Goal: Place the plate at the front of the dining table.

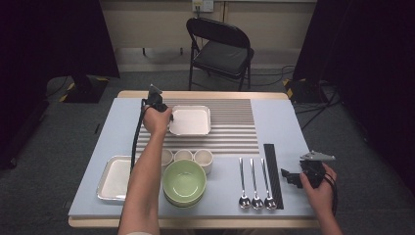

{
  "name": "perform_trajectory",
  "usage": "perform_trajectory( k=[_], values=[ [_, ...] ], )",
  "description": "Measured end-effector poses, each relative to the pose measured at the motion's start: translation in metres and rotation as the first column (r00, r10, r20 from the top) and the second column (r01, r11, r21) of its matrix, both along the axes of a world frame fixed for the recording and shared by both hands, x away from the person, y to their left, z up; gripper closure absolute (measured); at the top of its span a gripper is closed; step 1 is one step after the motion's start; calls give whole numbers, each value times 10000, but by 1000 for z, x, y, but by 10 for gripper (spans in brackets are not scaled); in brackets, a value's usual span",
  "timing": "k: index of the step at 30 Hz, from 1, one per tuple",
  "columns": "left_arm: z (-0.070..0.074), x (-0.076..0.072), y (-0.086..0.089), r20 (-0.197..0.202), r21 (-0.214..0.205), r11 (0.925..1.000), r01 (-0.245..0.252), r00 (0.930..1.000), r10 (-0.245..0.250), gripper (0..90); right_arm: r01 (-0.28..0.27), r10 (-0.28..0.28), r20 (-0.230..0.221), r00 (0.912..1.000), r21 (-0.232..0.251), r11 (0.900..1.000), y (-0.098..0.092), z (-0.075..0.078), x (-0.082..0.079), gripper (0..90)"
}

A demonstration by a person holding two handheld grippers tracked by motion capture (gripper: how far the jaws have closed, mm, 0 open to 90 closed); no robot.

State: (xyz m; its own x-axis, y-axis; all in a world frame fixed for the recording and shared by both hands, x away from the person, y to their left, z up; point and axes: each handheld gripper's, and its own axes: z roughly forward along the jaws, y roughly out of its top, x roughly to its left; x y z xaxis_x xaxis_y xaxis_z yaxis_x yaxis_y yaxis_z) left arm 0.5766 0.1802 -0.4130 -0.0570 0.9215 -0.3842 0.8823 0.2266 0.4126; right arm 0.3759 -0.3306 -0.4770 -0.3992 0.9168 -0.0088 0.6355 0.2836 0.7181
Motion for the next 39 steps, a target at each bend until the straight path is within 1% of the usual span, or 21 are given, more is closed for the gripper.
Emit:
perform_trajectory(
  k=[2,3,4,6,7,10,12,13,14,16,23,27,28,29,30,31,33,38,39],
  values=[
    [0,0,-1,32,33,10000,-26,10000,26,890,-2,2,-4,10000,4,10000,0,0,0,117],
    [0,1,0,-28,23,9999,118,9999,-118,889,1,-1,-1,10000,1,10000,0,0,0,117],
    [-1,1,-2,-5,-7,10000,45,10000,-45,890,-1,1,-6,10000,9,10000,0,0,0,117],
    [-2,1,-3,2,99,9999,59,10000,-59,890,-12,12,-14,10000,6,10000,0,0,0,117],
    [-2,2,-3,-52,117,9997,208,9998,-207,890,-10,10,-8,10000,0,10000,0,0,0,117],
    [-4,3,-5,-9,92,9999,79,10000,-78,889,-13,13,-13,10000,7,10000,0,0,0,117],
    [-5,3,-5,-59,77,10000,56,10000,-55,889,-13,13,-10,10000,5,10000,0,0,0,117],
    [-5,3,-5,-58,86,9999,63,10000,-63,889,0,0,-12,10000,10,10000,0,0,0,117],
    [-5,3,-5,-120,178,9997,170,9998,-168,889,-10,10,-16,10000,10,10000,0,0,0,117],
    [-5,4,-7,-108,136,9999,84,9999,-82,889,-15,15,-12,10000,4,10000,0,0,0,117],
    [-5,5,-7,-112,150,9999,78,9999,-76,887,-13,14,-17,10000,15,10000,0,0,0,117],
    [-6,5,-8,-227,207,9997,139,9997,-134,886,-15,15,-14,10000,9,10000,0,0,0,117],
    [-6,5,-8,-241,266,9994,226,9995,-219,886,-1,1,-8,10000,7,10000,0,0,0,117],
    [-7,5,-9,-230,263,9995,179,9996,-173,885,-10,10,-10,10000,-1,10000,0,0,0,117],
    [-7,5,-10,-198,235,9995,214,9996,-209,884,-13,13,-12,10000,6,10000,0,0,0,117],
    [-8,5,-10,-262,311,9990,335,9991,-327,882,-13,13,-13,10000,6,10000,0,0,0,117],
    [-9,5,-12,-245,317,9991,269,9994,-262,881,-9,9,-8,10000,2,10000,0,0,0,117],
    [-10,6,-14,-332,378,9986,372,9988,-360,874,-16,16,-13,10000,8,10000,0,0,0,117],
    [-10,6,-13,-334,337,9983,475,9984,-464,873,-29,29,-22,10000,27,10000,0,0,0,117]
  ],
)
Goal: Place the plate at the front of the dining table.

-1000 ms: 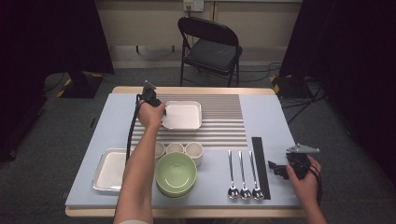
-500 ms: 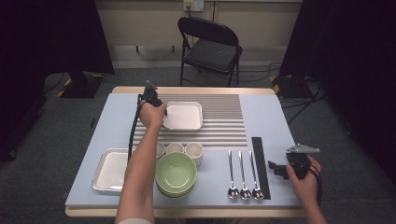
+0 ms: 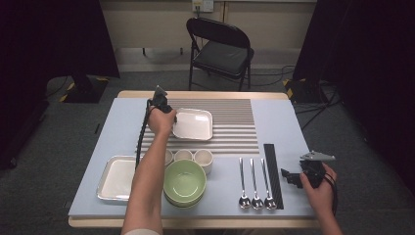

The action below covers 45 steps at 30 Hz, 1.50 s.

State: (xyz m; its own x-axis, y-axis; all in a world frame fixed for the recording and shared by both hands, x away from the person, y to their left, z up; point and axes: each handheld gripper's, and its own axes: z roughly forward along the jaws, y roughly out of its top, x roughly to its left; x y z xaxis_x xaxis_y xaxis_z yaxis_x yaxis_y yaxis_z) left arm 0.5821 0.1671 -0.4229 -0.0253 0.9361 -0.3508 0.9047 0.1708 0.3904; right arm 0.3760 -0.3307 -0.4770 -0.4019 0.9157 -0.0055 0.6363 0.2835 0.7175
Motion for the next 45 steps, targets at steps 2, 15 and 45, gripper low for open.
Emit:
perform_trajectory(
  k=[2,15,45],
  values=[
    [0,0,-1,93,-76,9999,-70,9999,71,870,0,0,0,10000,-5,10000,0,0,0,117],
    [-4,2,-3,-125,-60,10000,77,9999,-78,876,14,-14,11,10000,-20,10000,0,0,0,117],
    [-11,3,-4,-625,-74,9998,179,9979,-183,885,13,-13,-2,10000,9,10000,0,0,0,117]
  ],
)
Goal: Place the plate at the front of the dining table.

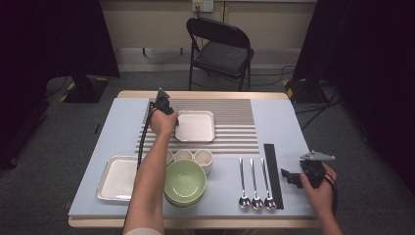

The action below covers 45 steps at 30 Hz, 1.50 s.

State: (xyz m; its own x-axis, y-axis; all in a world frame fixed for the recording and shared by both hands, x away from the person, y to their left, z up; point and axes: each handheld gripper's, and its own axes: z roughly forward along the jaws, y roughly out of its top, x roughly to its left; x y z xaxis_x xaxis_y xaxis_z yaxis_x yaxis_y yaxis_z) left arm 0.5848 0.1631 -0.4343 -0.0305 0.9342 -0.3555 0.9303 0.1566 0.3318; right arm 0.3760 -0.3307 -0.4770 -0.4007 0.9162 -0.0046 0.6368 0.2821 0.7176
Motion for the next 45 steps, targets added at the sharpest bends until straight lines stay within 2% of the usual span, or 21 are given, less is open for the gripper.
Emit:
perform_trajectory(
  k=[2,6,7,16,23,24,25,27,33,37,45],
  values=[
    [0,0,-1,10,-49,9999,-126,9999,126,885,2,-2,1,10000,0,10000,0,0,0,117],
    [-1,0,1,-9,-37,10000,55,10000,-55,885,6,-6,-4,10000,3,10000,0,0,0,117],
    [-1,0,0,-77,-42,9999,-130,9999,130,886,-1,1,-1,10000,1,10000,0,0,0,117],
    [-5,0,2,-185,-241,9995,-210,9996,206,886,5,-5,-1,10000,3,10000,0,0,0,117],
    [-7,1,2,-62,-216,9997,-77,10000,75,886,3,-3,0,10000,-2,10000,0,0,0,117],
    [-7,1,1,-91,-264,9995,-195,9998,193,887,-7,7,-5,10000,0,10000,0,0,0,117],
    [-6,1,3,-70,-197,9998,-29,10000,28,887,-8,8,-2,10000,-3,10000,0,0,0,117],
    [-6,2,2,-96,-146,9999,-64,9999,62,887,-10,10,-3,10000,-5,10000,0,0,0,117],
    [-4,4,2,-54,26,9995,325,9995,-325,887,-10,10,-3,10000,-3,10000,0,0,0,117],
    [-5,4,1,-36,0,9998,192,9998,-192,886,5,-5,-2,10000,3,10000,0,0,0,117],
    [-6,5,1,45,-54,9996,270,9996,-269,886,4,-4,-3,10000,6,10000,0,0,0,117]
  ],
)
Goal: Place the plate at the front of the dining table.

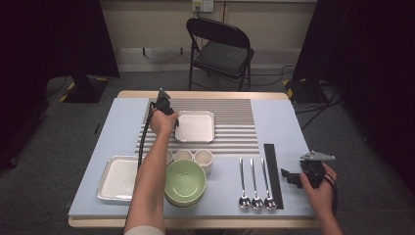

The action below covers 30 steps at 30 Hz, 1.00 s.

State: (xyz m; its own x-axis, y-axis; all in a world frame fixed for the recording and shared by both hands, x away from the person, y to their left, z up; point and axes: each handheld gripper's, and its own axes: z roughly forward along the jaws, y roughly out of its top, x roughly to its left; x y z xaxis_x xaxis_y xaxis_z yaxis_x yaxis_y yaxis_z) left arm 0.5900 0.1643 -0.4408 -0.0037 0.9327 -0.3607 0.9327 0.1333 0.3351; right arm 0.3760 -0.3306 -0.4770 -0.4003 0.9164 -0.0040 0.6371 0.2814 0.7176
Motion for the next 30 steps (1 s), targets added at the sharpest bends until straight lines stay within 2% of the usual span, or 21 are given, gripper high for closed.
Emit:
perform_trajectory(
  k=[10,15,26,30],
  values=[
    [-2,0,1,-26,-100,9999,23,10000,-23,884,-8,8,9,10000,2,10000,0,0,0,117],
    [-4,0,1,-33,28,9999,105,9999,-105,881,-6,6,6,10000,5,10000,0,0,0,116],
    [0,-1,1,222,-155,9999,-74,9997,78,841,-7,7,5,10000,10,10000,0,0,0,116],
    [3,-3,2,199,-152,9997,165,9997,-162,815,-8,8,4,10000,9,10000,0,0,0,116]
  ],
)
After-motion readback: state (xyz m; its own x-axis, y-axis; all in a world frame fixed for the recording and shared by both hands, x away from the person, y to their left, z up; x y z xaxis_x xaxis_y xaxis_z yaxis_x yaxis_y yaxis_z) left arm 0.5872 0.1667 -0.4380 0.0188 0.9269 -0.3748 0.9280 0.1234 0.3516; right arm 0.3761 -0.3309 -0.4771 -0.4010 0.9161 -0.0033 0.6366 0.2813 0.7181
